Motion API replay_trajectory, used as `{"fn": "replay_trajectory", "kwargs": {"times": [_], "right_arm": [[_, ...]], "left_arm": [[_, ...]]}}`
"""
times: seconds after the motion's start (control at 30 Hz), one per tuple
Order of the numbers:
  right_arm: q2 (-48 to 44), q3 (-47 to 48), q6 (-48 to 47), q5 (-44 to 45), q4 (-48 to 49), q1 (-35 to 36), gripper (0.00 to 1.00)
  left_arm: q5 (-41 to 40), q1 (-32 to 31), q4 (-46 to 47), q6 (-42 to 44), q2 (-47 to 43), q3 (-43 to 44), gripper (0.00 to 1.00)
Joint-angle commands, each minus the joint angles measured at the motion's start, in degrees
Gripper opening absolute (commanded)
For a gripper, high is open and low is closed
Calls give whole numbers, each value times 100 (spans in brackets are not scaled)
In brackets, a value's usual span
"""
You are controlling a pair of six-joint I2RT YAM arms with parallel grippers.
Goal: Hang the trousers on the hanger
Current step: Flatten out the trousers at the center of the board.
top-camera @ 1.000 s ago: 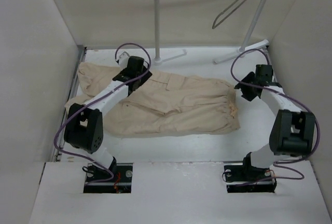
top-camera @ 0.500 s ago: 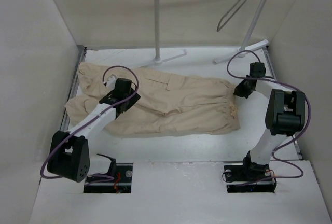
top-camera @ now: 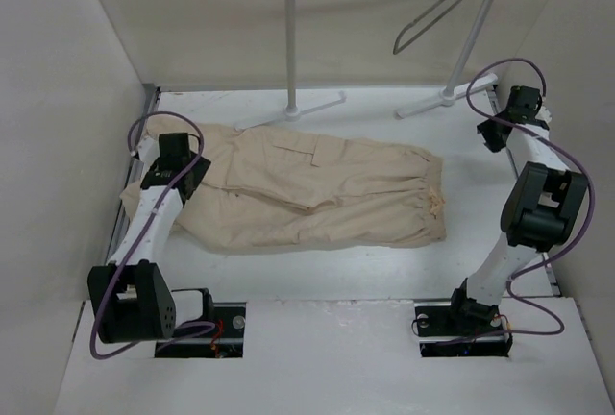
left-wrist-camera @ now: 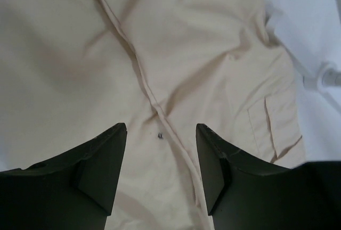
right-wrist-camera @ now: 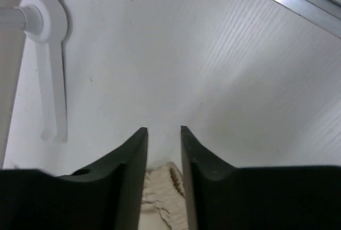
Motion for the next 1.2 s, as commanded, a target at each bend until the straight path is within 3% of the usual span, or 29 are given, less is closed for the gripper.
{"fn": "replay_trajectory", "kwargs": {"times": [0.0, 0.07, 0.13, 0.3, 0.63, 0.8, 0.9, 1.03, 1.17], "right_arm": [[78, 211, 36, 71, -29, 149, 46], [-107, 107, -209, -44, -72, 438, 61], [-265, -296, -342, -97, -134, 588, 65], [-468, -1378, -351, -579, 252, 607, 63], [-195, -1607, -571, -827, 428, 1098, 59], [-83, -1565, -492, -747, 359, 1099, 62], [260, -1388, -361, -1099, 138, 1029, 49], [297, -1379, -167, -1135, 138, 845, 10], [-168, -1380, 149, -757, 235, 388, 1]], "left_arm": [[-185, 537, -123, 111, 257, 404, 53], [-168, 872, -62, 93, 538, 615, 53], [-89, 970, -36, 49, 714, 809, 53], [-80, 681, 114, 58, 741, 898, 52], [25, 250, 255, 102, 504, 248, 52], [43, 319, 255, 111, 372, -16, 52], [-36, 416, 246, 111, 328, 10, 52], [-89, 600, 237, 119, 425, 176, 52], [-98, 706, 185, 128, 565, 396, 52]]}}
